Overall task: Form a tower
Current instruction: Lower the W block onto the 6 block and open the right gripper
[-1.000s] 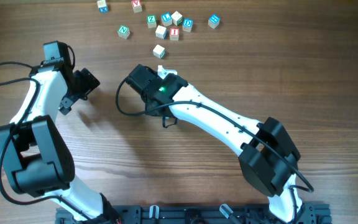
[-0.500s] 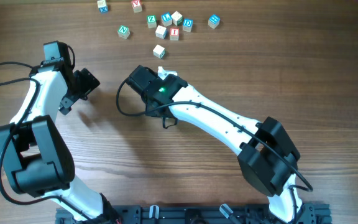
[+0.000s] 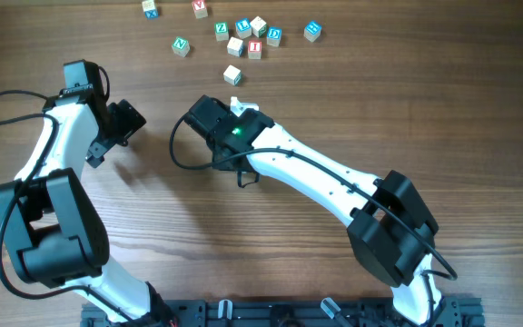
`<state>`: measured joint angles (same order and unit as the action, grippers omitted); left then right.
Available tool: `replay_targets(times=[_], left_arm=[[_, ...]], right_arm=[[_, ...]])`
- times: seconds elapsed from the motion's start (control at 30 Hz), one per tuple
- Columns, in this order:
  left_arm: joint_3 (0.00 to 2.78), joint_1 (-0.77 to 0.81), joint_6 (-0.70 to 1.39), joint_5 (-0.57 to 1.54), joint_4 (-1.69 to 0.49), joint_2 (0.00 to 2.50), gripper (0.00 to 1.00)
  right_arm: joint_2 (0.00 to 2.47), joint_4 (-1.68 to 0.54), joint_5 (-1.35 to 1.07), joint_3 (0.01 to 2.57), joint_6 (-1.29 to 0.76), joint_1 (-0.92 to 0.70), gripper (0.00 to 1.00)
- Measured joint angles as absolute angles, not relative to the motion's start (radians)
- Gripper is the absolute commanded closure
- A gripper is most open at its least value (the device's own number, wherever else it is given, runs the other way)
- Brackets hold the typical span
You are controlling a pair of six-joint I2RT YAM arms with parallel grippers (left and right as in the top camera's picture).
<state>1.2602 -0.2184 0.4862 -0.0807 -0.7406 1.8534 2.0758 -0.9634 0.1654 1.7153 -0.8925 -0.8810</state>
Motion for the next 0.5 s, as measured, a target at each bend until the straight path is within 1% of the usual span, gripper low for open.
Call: replay_targets(times=[0.17, 0.33, 0.37, 0.43, 0.5], left_arm=[[1.260, -0.218, 0.486, -0.081, -0.741, 1.853, 0.00], [1.260, -0.218, 0.486, -0.081, -0.741, 1.853, 0.00], [1.260, -0.218, 0.486, -0.081, -0.741, 1.853, 0.00], [1.260, -0.218, 0.486, -0.081, -0.741, 1.853, 0.00], [1.260, -0.218, 0.486, -0.081, -0.741, 1.853, 0.00]], right_arm=[[2.076, -0.963, 0.166, 1.715, -0.892, -0.881, 0.59], [2.076, -0.963, 0.166, 1.715, -0.892, -0.881, 0.59], [2.076, -0.963, 0.166, 1.715, -0.892, -0.881, 0.61], [2.076, -0.962, 0.166, 1.715, -0.892, -0.881, 0.68], [2.076, -0.957, 0.168, 1.715, -0.892, -0.881, 0.69]])
